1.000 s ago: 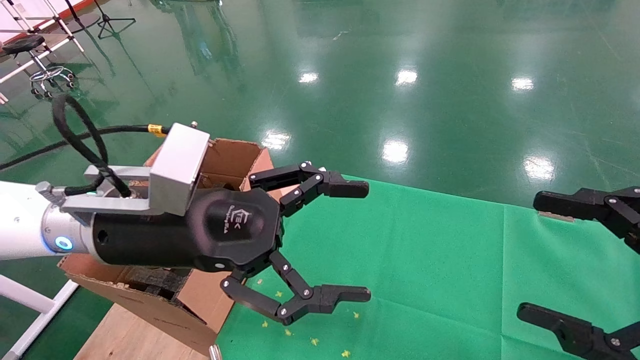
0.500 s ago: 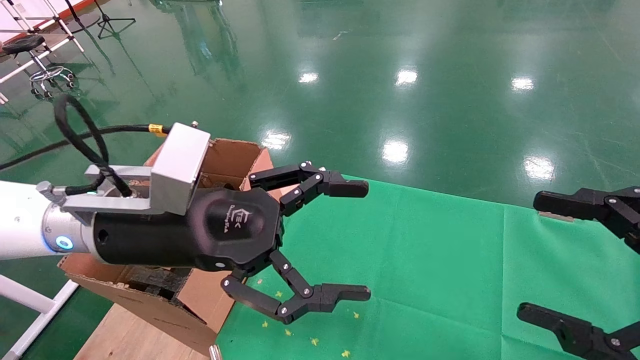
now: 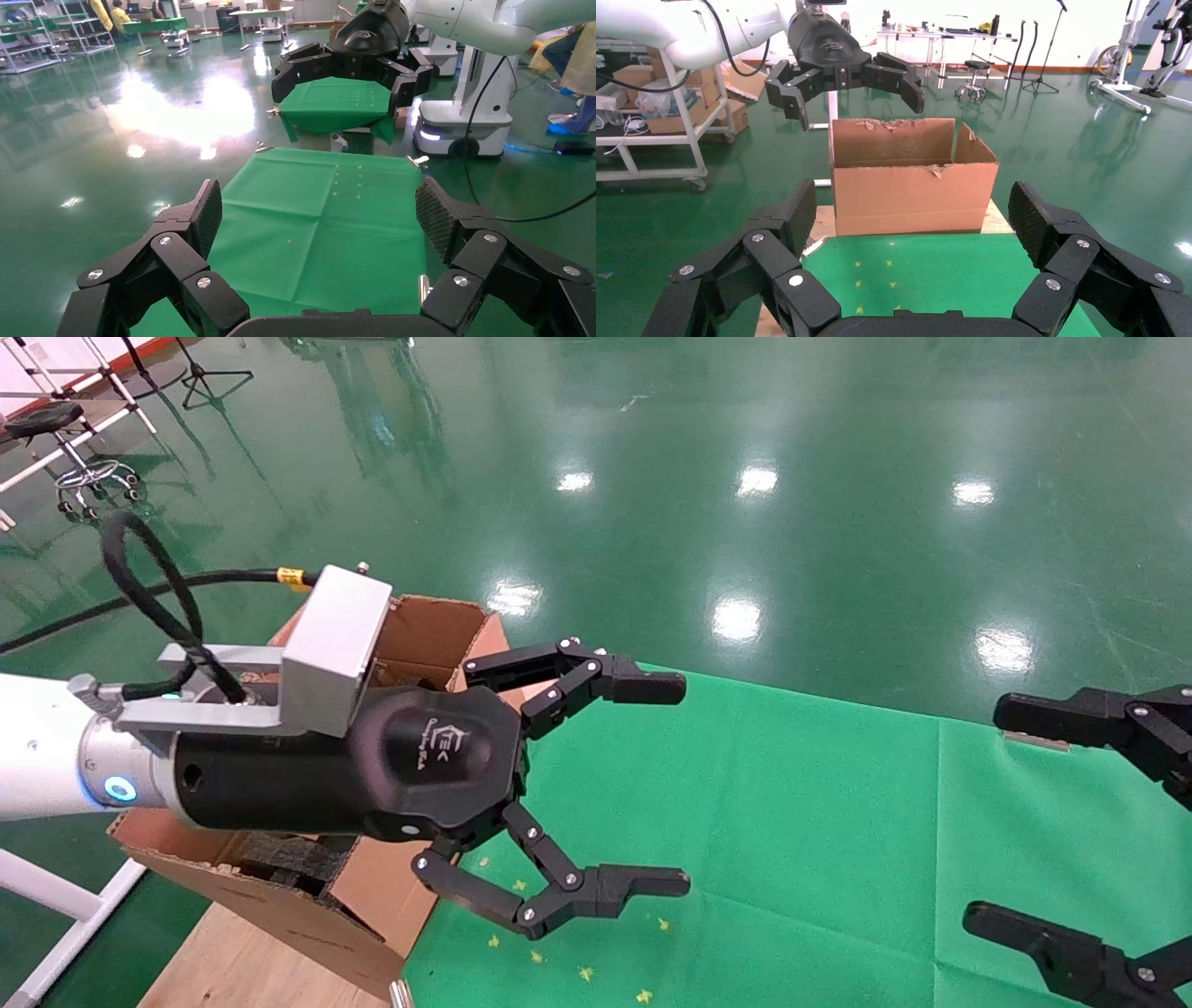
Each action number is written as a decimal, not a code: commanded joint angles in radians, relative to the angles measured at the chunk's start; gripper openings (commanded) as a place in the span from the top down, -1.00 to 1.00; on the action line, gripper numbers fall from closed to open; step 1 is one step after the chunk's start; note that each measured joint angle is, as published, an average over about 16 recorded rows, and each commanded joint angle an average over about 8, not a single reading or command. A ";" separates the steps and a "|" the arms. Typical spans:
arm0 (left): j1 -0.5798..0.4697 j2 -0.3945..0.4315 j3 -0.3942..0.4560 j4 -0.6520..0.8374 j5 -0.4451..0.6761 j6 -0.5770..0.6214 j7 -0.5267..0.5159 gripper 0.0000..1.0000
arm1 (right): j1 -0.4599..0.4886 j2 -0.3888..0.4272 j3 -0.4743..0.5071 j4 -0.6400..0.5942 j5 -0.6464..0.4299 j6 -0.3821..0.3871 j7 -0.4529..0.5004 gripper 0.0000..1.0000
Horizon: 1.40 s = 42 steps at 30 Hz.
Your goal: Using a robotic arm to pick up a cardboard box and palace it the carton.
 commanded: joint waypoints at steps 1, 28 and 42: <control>0.000 0.000 0.000 0.000 0.000 0.000 0.000 -1.00 | 0.000 0.000 0.000 0.000 0.000 0.000 0.000 -1.00; 0.000 0.000 0.000 0.000 0.001 0.000 0.000 -1.00 | 0.000 0.000 0.000 0.000 0.000 0.000 0.000 -1.00; 0.000 0.000 0.000 0.000 0.001 0.000 0.000 -1.00 | 0.000 0.000 0.000 0.000 0.000 0.000 0.000 -1.00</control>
